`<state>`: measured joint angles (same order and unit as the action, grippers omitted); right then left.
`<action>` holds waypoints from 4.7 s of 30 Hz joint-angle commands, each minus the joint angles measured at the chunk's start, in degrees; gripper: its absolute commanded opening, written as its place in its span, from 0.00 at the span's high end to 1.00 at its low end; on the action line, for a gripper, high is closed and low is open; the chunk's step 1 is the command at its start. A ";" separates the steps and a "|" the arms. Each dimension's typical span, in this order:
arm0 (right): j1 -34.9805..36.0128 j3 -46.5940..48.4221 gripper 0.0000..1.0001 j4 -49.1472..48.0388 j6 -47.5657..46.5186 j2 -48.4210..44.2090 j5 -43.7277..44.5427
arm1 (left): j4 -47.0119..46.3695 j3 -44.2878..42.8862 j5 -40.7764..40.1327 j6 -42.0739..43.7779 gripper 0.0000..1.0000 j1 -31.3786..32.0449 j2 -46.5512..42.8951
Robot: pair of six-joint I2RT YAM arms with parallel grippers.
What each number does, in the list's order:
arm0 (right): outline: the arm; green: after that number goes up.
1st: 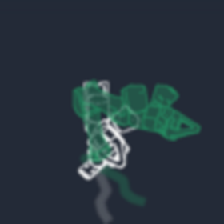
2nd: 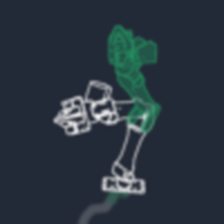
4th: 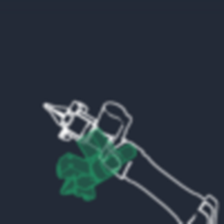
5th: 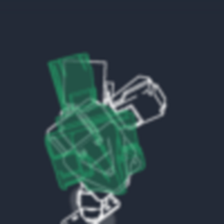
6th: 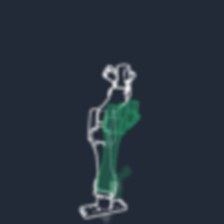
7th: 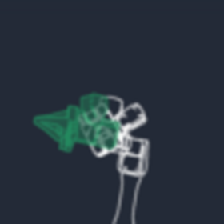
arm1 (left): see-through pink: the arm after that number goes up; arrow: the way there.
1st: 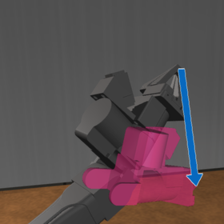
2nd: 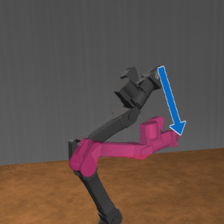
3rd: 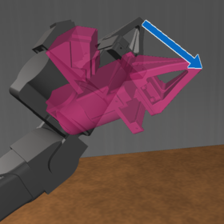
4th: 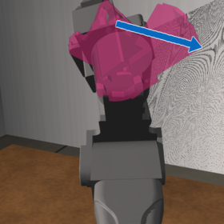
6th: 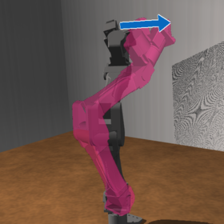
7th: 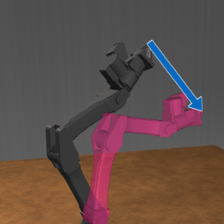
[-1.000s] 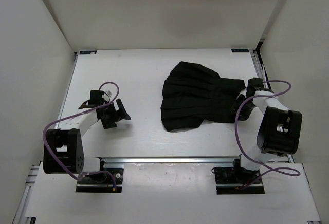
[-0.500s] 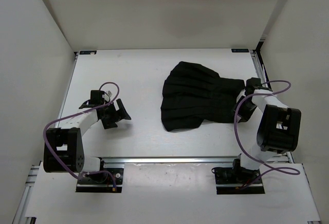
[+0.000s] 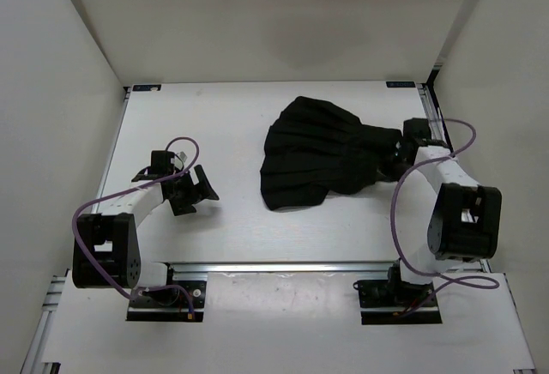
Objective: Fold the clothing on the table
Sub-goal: Flatten the skirt out
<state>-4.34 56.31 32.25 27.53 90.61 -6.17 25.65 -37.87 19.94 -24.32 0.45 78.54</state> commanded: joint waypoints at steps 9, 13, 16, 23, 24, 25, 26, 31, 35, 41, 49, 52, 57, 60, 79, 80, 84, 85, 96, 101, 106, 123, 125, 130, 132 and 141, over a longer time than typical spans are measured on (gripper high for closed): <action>21.46 33.42 1.00 -1.76 -12.23 -0.18 -20.00 | -2.27 -0.37 1.85 -0.82 0.01 -0.27 -0.58; 33.85 31.83 1.00 -3.52 -17.49 2.90 -24.48 | -1.83 -0.98 1.85 -0.56 0.01 -0.19 -0.76; 36.06 38.33 0.68 6.05 -23.57 9.04 -31.79 | -1.66 -0.72 1.85 -0.12 0.01 -0.19 -0.32; 30.90 31.52 0.39 6.09 -19.30 2.92 -17.60 | -1.91 -0.71 2.64 -1.17 0.02 0.34 0.12; 28.27 28.44 0.39 4.59 -16.83 0.56 -15.82 | -2.88 -0.46 4.56 -1.87 0.01 0.60 0.29; 25.29 27.28 0.40 4.40 -16.02 -0.77 -12.58 | -3.93 -0.11 7.36 -3.53 0.01 1.04 0.12; 23.60 25.18 0.40 4.84 -13.67 -1.83 -9.41 | -4.98 0.07 8.52 -4.50 0.01 1.05 -0.05; 11.39 19.36 0.41 6.33 -9.78 -2.37 -4.47 | -12.36 1.30 13.10 -12.06 0.01 7.27 1.34; 5.75 17.69 0.41 5.89 -11.27 0.44 -2.44 | -16.15 -1.32 11.62 -14.53 0.01 15.70 5.73; 1.97 19.18 0.42 5.72 -10.22 5.36 -5.16 | -24.14 -5.02 11.26 -22.24 0.20 20.99 13.03; 3.90 20.41 0.43 5.11 -11.44 10.02 1.08 | -26.43 -4.42 7.48 -26.65 0.28 25.38 16.37; 2.59 21.90 0.43 5.89 -11.89 13.80 0.73 | -30.03 -3.09 7.56 -28.85 0.30 27.15 17.95; 2.67 23.23 0.45 7.30 -12.15 17.06 1.51 | -34.52 -3.53 6.86 -30.88 1.00 27.94 20.86; 3.81 23.05 0.44 6.95 -13.29 15.83 2.74 | -34.00 -4.41 6.42 -28.87 1.00 25.05 20.87; 11.01 9.26 0.42 -4.73 -10.49 8.09 -24.66 | -22.58 -11.44 6.42 -16.73 0.01 9.48 12.36; 11.98 8.99 0.43 -5.78 -9.78 8.62 -25.89 | -21.44 -9.96 6.77 -17.25 0.02 9.22 10.42; 15.49 11.61 0.43 -6.85 -10.13 11.25 -24.76 | -18.71 -2.58 4.14 -16.82 0.01 8.79 6.54; 15.94 12.06 0.43 -6.50 -10.47 12.74 -24.07 | -18.88 -1.69 3.53 -16.73 0.01 8.61 6.10; 17.43 22.26 0.44 -0.26 -13.20 19.25 -11.77 | -17.37 7.45 2.64 -19.09 0.01 11.32 1.35; 16.38 22.18 0.44 0.45 -13.55 18.47 -9.47 | -24.49 10.79 4.31 -21.91 0.04 11.15 2.32; 14.10 19.28 0.44 -0.26 -13.29 15.49 -8.77 | -33.73 11.68 6.86 -26.74 0.54 11.24 6.09; 11.98 16.29 0.49 -7.02 -14.00 19.25 -17.46 | -33.74 7.20 4.93 -26.58 1.00 12.74 11.19; 12.07 16.90 0.58 -8.95 -13.20 20.39 -18.70 | -32.95 7.37 5.28 -25.87 1.00 12.39 10.49; 11.90 17.25 0.65 -9.39 -12.59 23.21 -20.19 | -31.98 7.54 5.98 -25.26 1.00 10.63 9.53; 11.72 16.11 0.64 -9.83 -11.89 23.21 -21.07 | -32.24 7.72 6.59 -25.17 1.00 10.37 9.35; 11.81 14.35 0.73 -7.03 -13.28 20.32 -18.35 | -32.42 8.42 6.86 -24.73 1.00 10.45 8.12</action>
<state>7.62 71.44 23.03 16.05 113.16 -26.89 -7.14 -29.98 26.39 -50.13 11.18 89.03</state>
